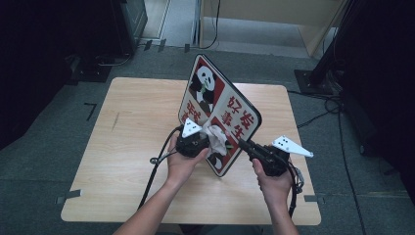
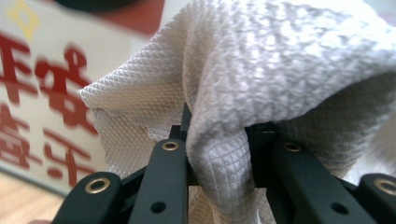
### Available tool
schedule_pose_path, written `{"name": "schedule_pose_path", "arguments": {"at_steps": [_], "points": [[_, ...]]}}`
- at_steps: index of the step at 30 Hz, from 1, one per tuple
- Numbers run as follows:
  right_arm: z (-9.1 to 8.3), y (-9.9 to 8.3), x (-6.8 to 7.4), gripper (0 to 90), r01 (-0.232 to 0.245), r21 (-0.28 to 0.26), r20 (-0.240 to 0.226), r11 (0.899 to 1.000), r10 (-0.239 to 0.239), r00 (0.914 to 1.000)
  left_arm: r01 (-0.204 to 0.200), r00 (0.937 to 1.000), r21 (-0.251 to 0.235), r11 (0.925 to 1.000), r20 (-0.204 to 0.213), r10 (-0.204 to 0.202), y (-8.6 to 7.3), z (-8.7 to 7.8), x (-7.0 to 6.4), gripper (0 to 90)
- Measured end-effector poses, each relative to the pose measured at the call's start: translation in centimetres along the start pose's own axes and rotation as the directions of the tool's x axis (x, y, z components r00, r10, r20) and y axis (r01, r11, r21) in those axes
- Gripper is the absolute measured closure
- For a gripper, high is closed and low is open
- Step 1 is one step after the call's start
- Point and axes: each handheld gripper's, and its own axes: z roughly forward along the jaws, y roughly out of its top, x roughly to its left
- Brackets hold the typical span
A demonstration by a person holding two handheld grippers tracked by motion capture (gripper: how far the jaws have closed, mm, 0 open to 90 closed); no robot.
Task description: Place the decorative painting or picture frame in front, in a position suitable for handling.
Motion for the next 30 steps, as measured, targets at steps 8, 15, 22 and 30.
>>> {"name": "schedule_pose_path", "arguments": {"at_steps": [8,15,22,30], "points": [[0.0,0.0,0.1,79.8,0.005,0.002,0.005,1.000,-0.005,1.0000,-0.053,0.9984,-0.082,0.9952,0.016,0.054,4.4,-0.7,-1.5,77.7],[0.0,0.1,-0.1,80.0,0.006,0.010,0.005,1.000,-0.006,1.0000,-0.020,0.9994,-0.047,0.9987,0.029,0.021,2.0,-0.2,-0.3,77.5],[0.1,0.2,-0.1,80.0,0.011,0.013,0.006,1.000,-0.012,0.9999,0.080,0.9968,0.061,0.9950,-0.004,-0.080,-4.1,0.8,2.0,75.6],[0.2,0.2,0.1,80.0,0.016,0.014,0.008,1.000,-0.016,0.9998,0.061,0.9981,0.107,0.9924,-0.003,-0.061,-4.5,0.7,1.1,78.5]]}}
